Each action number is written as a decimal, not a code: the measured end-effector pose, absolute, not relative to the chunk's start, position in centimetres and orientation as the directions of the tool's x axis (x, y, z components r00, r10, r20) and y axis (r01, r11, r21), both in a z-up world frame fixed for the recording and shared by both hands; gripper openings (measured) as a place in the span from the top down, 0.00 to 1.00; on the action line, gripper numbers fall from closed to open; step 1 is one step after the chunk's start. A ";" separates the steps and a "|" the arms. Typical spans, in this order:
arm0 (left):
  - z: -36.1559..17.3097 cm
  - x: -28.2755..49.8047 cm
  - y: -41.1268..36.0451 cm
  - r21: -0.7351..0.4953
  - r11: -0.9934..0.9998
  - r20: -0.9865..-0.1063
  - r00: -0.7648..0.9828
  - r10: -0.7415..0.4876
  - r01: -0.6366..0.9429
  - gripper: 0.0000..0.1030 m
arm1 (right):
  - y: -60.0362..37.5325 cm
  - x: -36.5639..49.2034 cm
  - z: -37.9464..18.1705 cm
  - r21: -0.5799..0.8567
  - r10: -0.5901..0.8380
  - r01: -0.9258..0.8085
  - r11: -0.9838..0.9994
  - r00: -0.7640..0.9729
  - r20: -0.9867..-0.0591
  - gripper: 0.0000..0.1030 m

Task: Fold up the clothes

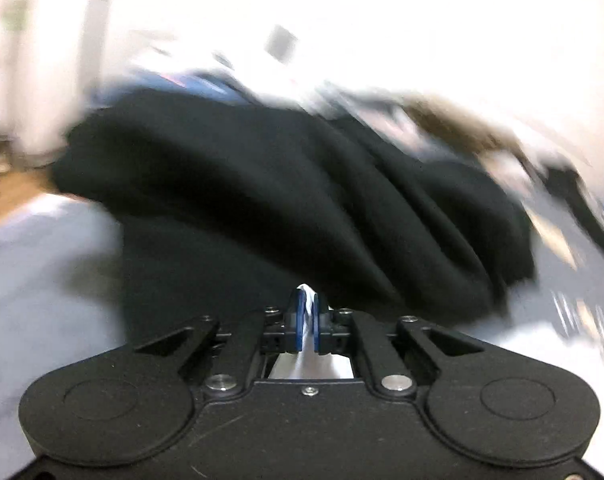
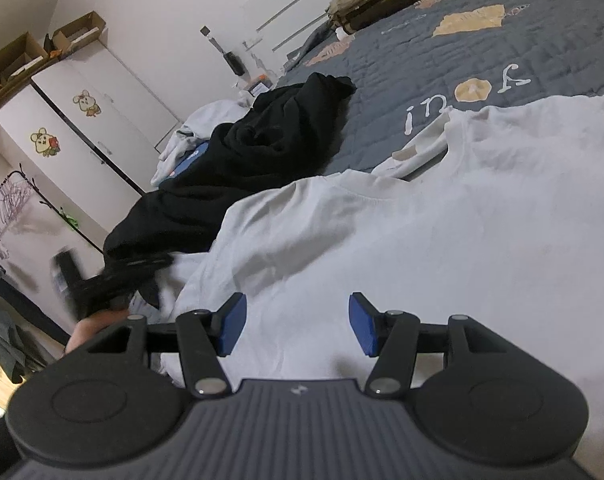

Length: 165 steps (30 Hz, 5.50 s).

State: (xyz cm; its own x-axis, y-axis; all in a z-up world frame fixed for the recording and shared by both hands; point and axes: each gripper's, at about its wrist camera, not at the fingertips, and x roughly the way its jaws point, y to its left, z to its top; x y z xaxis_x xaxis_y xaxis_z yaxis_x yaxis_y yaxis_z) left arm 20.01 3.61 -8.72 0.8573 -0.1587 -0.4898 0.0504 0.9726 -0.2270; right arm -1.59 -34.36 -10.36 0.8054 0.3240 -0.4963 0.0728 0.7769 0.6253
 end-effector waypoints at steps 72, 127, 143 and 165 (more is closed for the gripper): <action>-9.8 0.0 -19.1 -0.523 0.505 -0.467 0.265 -0.843 0.686 0.42 | -62.3 -12.2 -8.6 0.233 -0.288 0.574 0.785 0.671 -0.683 0.40; -8.9 1.7 -17.7 -0.556 0.480 -0.415 0.274 -0.868 0.679 0.37 | -60.0 -9.1 -14.7 0.284 -0.327 0.689 0.667 0.612 -0.720 0.48; -8.8 4.1 -5.2 -0.607 0.719 -0.441 0.610 -0.659 0.338 0.35 | -42.0 -6.3 -9.0 0.595 0.040 0.256 0.762 0.898 -0.438 0.41; -14.9 6.2 6.4 -0.738 0.666 -0.546 0.677 -0.494 -0.108 0.35 | -26.0 -2.5 -8.9 0.654 0.432 -0.104 0.749 0.826 -0.363 0.35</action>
